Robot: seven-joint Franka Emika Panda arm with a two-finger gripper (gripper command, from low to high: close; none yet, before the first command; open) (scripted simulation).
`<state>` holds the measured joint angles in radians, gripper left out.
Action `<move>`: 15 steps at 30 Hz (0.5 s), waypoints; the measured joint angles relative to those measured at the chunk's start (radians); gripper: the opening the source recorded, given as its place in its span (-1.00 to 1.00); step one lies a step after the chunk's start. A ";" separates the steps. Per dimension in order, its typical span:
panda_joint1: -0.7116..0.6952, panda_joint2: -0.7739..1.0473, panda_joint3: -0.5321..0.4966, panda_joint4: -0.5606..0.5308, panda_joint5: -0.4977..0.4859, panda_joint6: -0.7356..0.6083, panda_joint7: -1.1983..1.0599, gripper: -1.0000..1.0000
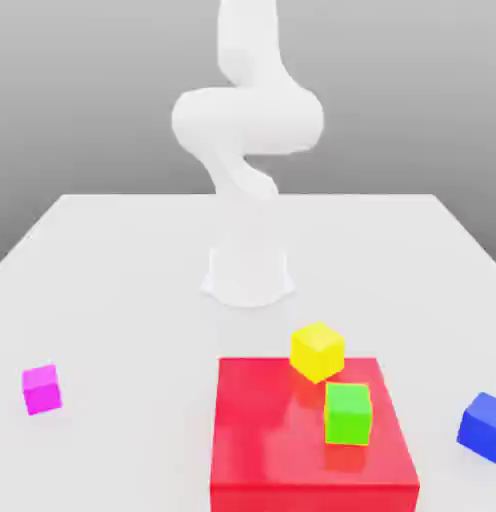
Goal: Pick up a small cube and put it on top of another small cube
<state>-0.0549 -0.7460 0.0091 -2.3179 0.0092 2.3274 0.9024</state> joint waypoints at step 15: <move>-0.310 0.324 0.052 -0.108 0.023 0.165 0.641 0.00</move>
<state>-0.3645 -0.4217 0.0614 -2.4259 0.0319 2.4921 1.5431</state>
